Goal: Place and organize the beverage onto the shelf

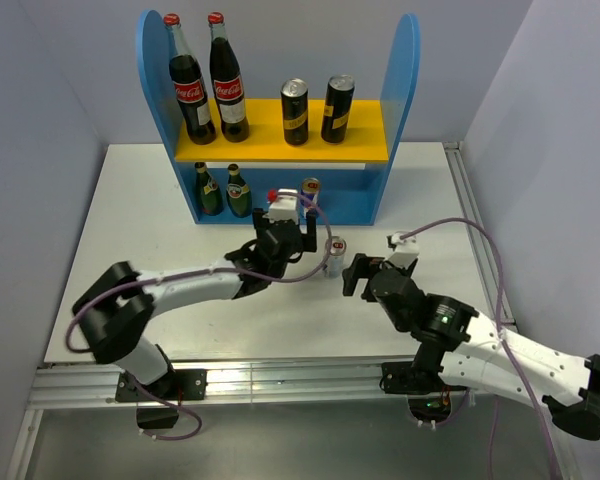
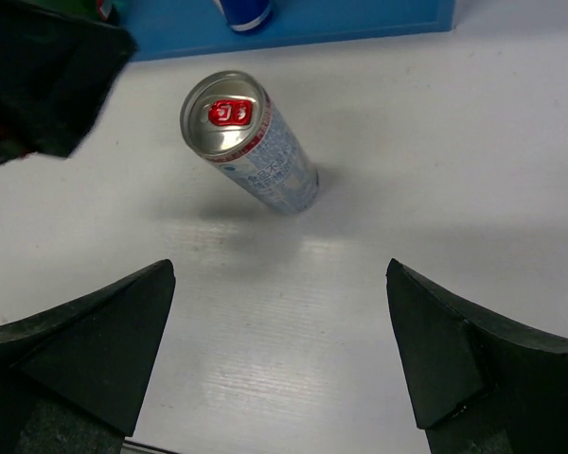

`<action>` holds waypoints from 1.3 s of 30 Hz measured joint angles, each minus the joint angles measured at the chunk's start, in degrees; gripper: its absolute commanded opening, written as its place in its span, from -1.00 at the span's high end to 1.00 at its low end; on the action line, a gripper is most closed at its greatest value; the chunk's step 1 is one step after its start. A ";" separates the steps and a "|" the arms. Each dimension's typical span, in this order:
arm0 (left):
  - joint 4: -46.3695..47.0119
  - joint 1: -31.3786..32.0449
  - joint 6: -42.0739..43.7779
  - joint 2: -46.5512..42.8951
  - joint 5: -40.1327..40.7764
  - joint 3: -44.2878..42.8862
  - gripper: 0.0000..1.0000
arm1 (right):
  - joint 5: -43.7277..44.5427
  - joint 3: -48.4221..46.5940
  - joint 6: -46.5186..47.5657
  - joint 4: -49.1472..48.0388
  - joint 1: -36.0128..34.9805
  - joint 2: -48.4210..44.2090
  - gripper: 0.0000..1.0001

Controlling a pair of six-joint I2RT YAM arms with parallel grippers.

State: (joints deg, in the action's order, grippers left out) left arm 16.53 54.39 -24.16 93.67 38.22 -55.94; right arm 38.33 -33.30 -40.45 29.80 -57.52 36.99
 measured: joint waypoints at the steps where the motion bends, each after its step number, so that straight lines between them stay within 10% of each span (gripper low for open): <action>1: -2.34 0.46 -1.07 -3.19 0.52 1.44 -0.99 | -0.52 0.09 -0.04 -1.14 0.00 1.55 -1.00; 17: -46.84 12.37 -18.25 -55.41 8.09 4.55 -0.99 | -3.23 -0.61 -0.61 -18.36 0.98 32.26 -1.00; 33: -71.34 14.27 -27.82 -59.76 13.60 -0.76 -0.99 | -2.10 -7.30 2.03 -27.96 11.54 47.60 -0.97; 39: -71.43 14.27 -27.82 -61.02 14.23 -0.66 -0.99 | -1.49 -8.07 1.44 -30.75 11.54 49.62 -0.61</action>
State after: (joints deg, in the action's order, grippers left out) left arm -54.89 68.66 -51.99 32.64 52.45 -56.60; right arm 36.84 -41.36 -39.00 -0.95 -45.98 86.61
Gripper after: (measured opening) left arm 0.993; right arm 0.861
